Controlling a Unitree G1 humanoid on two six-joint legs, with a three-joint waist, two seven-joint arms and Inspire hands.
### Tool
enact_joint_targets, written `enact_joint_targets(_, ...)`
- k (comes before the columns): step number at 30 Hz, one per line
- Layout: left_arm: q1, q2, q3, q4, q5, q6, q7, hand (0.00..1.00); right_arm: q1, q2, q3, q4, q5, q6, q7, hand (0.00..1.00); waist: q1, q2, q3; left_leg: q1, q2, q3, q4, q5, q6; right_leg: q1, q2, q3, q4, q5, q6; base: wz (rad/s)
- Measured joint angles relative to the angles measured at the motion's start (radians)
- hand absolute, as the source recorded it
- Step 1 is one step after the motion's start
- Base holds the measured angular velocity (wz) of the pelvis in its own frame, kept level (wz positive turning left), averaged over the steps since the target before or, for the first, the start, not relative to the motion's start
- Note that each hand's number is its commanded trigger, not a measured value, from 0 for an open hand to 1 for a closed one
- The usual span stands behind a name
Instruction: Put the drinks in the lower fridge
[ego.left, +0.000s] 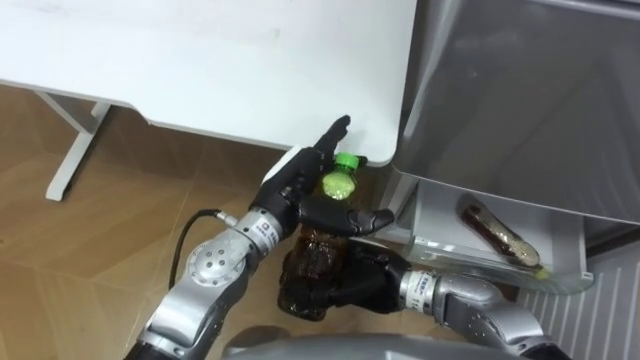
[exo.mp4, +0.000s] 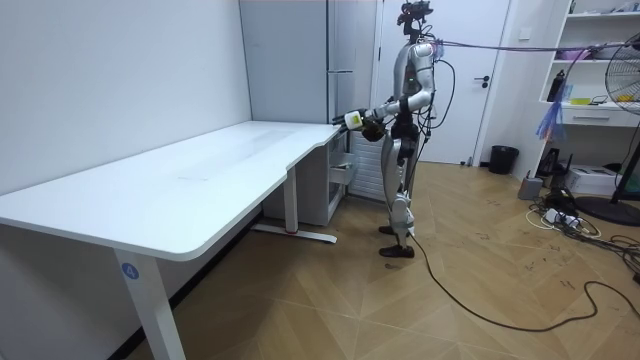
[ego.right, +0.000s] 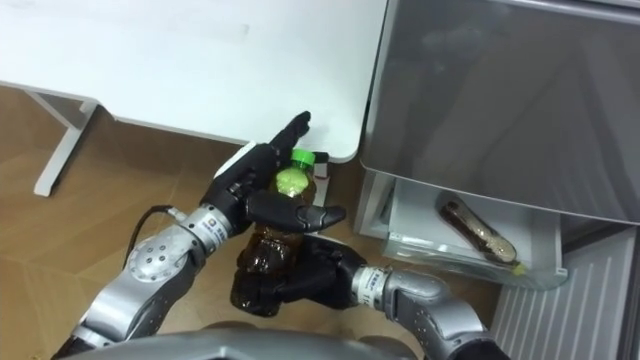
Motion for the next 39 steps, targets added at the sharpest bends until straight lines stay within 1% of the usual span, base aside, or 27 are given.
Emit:
enact_joint_targets(1,-0.003,0.008,0.001,-0.007,0.006,0.003,0.004,0.00,-0.001,0.000,0.000,0.000,0.000,0.000,0.002,1.00,-0.002,0.002,0.0041,-0.001,0.000,-0.001,0.003,0.000,0.000,0.000,0.000,-0.001,0.001,0.000,0.000,0.00)
enact_joint_targets(2,-0.010,0.019,0.007,-0.016,0.007,0.009,0.006,0.00,-0.001,-0.001,-0.006,0.001,0.000,0.000,0.011,1.00,0.000,0.005,0.0111,-0.002,0.001,-0.001,0.004,-0.001,0.000,0.000,0.000,-0.002,0.001,0.001,-0.001,0.00)
enact_joint_targets(3,-0.012,0.024,0.012,-0.026,0.008,0.013,0.006,0.00,-0.001,-0.001,-0.009,0.001,0.000,0.000,0.013,1.00,0.001,0.007,0.0141,-0.002,0.001,0.000,0.005,-0.001,0.000,-0.002,0.001,-0.002,0.001,0.001,-0.002,0.00)
enact_joint_targets(4,-0.012,0.037,0.025,-0.048,0.008,0.015,0.006,0.00,0.000,-0.002,-0.013,0.001,0.000,0.000,0.014,1.00,0.001,0.010,0.0172,-0.004,0.001,0.000,0.006,-0.001,0.000,-0.005,0.001,-0.003,0.001,0.002,-0.003,0.00)
enact_joint_targets(5,-0.012,0.042,0.052,-0.083,0.007,0.015,0.007,0.00,0.002,-0.005,-0.016,0.001,-0.001,0.001,0.016,1.00,0.006,0.013,0.0186,-0.005,0.001,0.001,0.006,-0.001,0.000,-0.009,0.001,-0.002,0.001,0.002,-0.003,0.00)
enact_joint_targets(6,-0.015,0.039,0.074,-0.104,0.004,0.013,0.008,0.00,0.002,-0.008,-0.017,0.001,-0.001,0.001,0.018,1.00,0.011,0.013,0.0184,-0.006,0.002,0.002,0.006,-0.001,0.000,-0.011,0.001,-0.001,0.003,0.002,-0.004,-0.04)
enact_joint_targets(7,-0.029,0.033,0.122,-0.153,-0.002,0.006,0.019,0.00,0.002,-0.014,-0.020,0.001,-0.001,0.001,0.025,1.00,0.016,0.012,0.0180,-0.002,0.002,0.003,0.003,0.000,0.000,-0.013,0.001,0.000,0.006,0.003,-0.004,-0.03)
enact_joint_targets(8,-0.050,0.022,0.167,-0.196,-0.016,-0.022,0.040,0.00,0.001,-0.020,-0.023,0.001,-0.001,0.001,0.032,1.00,0.020,0.011,0.0174,0.004,0.003,0.003,0.000,0.000,0.000,-0.009,0.000,-0.001,0.008,0.002,-0.004,0.00)
enact_joint_targets(9,-0.062,0.015,0.186,-0.211,-0.017,-0.042,0.052,0.00,0.002,-0.022,-0.025,0.001,-0.001,0.001,0.035,1.00,0.021,0.012,0.0175,0.010,0.002,0.003,-0.002,0.000,0.000,-0.004,0.000,-0.002,0.007,0.002,-0.003,0.00)
enact_joint_targets(10,-0.079,0.004,0.217,-0.234,-0.020,-0.081,0.072,0.00,0.002,-0.023,-0.028,0.001,-0.001,0.001,0.037,1.00,0.024,0.011,0.0156,0.022,0.002,0.005,-0.008,0.000,0.000,0.008,0.000,-0.002,0.000,0.002,-0.003,-0.06)
enact_joint_targets(11,-0.088,-0.003,0.240,-0.244,-0.022,-0.112,0.090,0.00,0.002,-0.022,-0.033,0.001,-0.002,0.001,0.041,1.00,0.026,0.011,0.0148,0.037,0.002,0.006,-0.019,0.000,0.000,0.019,0.000,-0.002,-0.004,0.002,-0.003,-0.06)
enact_joint_targets(12,-0.089,-0.004,0.251,-0.247,-0.023,-0.120,0.097,0.00,0.003,-0.021,-0.037,0.001,-0.003,0.001,0.043,1.00,0.028,0.011,0.0138,0.041,0.002,0.005,-0.021,0.000,0.000,0.022,0.000,-0.004,-0.004,0.001,-0.002,-0.05)
enact_joint_targets(15,-0.085,-0.003,0.263,-0.246,-0.023,-0.124,0.118,0.00,0.019,-0.020,-0.081,0.000,-0.005,0.000,0.064,1.00,0.039,0.011,0.0107,0.053,0.001,0.006,-0.025,0.000,0.000,0.036,0.001,-0.005,-0.004,0.000,0.000,0.03)
enact_joint_targets(16,-0.085,-0.003,0.269,-0.246,-0.023,-0.124,0.122,0.00,0.024,-0.024,-0.095,0.000,-0.006,0.000,0.069,1.00,0.048,0.010,0.0093,0.052,0.001,0.003,-0.024,0.000,0.000,0.033,0.001,-0.005,-0.004,0.000,0.000,0.00)
enact_joint_targets(18,-0.085,-0.003,0.286,-0.246,-0.023,-0.124,0.137,0.00,0.026,-0.030,-0.103,0.000,-0.013,0.000,0.069,1.00,0.056,0.011,0.0084,0.048,0.001,0.001,-0.020,0.000,0.000,0.029,0.001,-0.005,-0.004,0.000,0.000,0.00)
enact_joint_targets(19,-0.085,-0.003,0.296,-0.246,-0.023,-0.124,0.147,0.00,0.032,-0.034,-0.107,0.000,-0.015,0.000,0.070,1.00,0.062,0.013,0.0058,0.049,0.001,0.001,-0.019,0.000,0.000,0.030,0.000,-0.005,-0.004,0.000,0.000,0.00)
enact_joint_targets(20,-0.084,-0.003,0.301,-0.246,-0.023,-0.124,0.161,0.00,0.043,-0.038,-0.109,0.000,-0.015,0.000,0.070,1.00,0.068,0.016,0.0008,0.050,0.001,0.000,-0.019,0.000,0.000,0.032,0.000,-0.004,-0.004,0.000,0.000,0.00)
enact_joint_targets(22,-0.083,-0.005,0.317,-0.247,-0.023,-0.124,0.180,0.00,0.059,-0.039,-0.119,0.000,-0.023,0.000,0.071,1.00,0.073,0.019,-0.0056,0.053,0.000,-0.002,-0.019,0.000,0.000,0.036,0.000,-0.004,-0.004,0.000,0.000,0.02)
enact_joint_targets(23,-0.080,-0.005,0.331,-0.247,-0.025,-0.127,0.196,0.00,0.064,-0.040,-0.122,0.000,-0.025,0.000,0.072,1.00,0.076,0.020,-0.0072,0.055,0.000,0.003,-0.019,0.000,0.000,0.038,0.000,-0.004,-0.004,0.000,0.000,0.00)
enact_joint_targets(26,-0.079,-0.005,0.350,-0.247,-0.043,-0.131,0.248,0.00,0.070,-0.043,-0.136,0.000,-0.028,0.000,0.072,1.00,0.080,0.021,-0.0075,0.063,0.001,0.003,-0.020,0.000,0.000,0.047,0.000,-0.003,-0.003,0.000,0.000,-0.01)
enact_joint_targets(28,-0.079,-0.005,0.361,-0.247,-0.054,-0.139,0.269,0.00,0.073,-0.051,-0.136,0.000,-0.028,0.000,0.072,1.00,0.086,0.021,-0.0074,0.067,0.001,0.003,-0.025,0.000,0.000,0.053,0.000,-0.002,-0.003,0.000,0.000,-0.02)
enact_joint_targets(29,-0.079,-0.005,0.368,-0.247,-0.053,-0.145,0.281,0.00,0.078,-0.054,-0.137,0.000,-0.028,0.000,0.072,1.00,0.089,0.020,-0.0087,0.069,0.001,0.003,-0.025,0.000,0.000,0.054,0.000,-0.002,-0.003,0.000,0.000,0.00)
enact_joint_targets(33,-0.077,-0.005,0.402,-0.247,-0.051,-0.151,0.318,0.00,0.097,-0.054,-0.138,0.001,-0.051,0.000,0.073,1.00,0.100,0.020,-0.0088,0.068,0.001,0.000,-0.019,0.000,0.000,0.058,0.000,-0.003,-0.002,0.000,0.000,0.00)
enact_joint_targets(36,-0.069,-0.005,0.442,-0.246,-0.052,-0.152,0.369,0.00,0.117,-0.052,-0.138,0.003,-0.077,0.000,0.073,1.00,0.104,0.022,-0.0076,0.072,0.000,-0.001,-0.017,0.000,0.000,0.063,0.000,-0.003,-0.002,0.000,0.000,0.00)
enact_joint_targets(37,-0.066,-0.004,0.459,-0.238,-0.053,-0.159,0.387,0.00,0.124,-0.052,-0.137,0.003,-0.092,0.000,0.073,1.00,0.110,0.025,-0.0042,0.085,0.000,0.001,-0.018,0.000,0.000,0.070,0.000,0.001,-0.003,0.000,0.000,-0.05)
enact_joint_targets(39,-0.053,-0.004,0.482,-0.225,-0.067,-0.164,0.404,0.00,0.144,-0.055,-0.138,0.002,-0.099,0.001,0.073,1.00,0.120,0.028,-0.0044,0.093,0.000,0.002,-0.026,0.000,0.000,0.076,0.000,0.001,-0.003,0.000,0.000,-0.06)
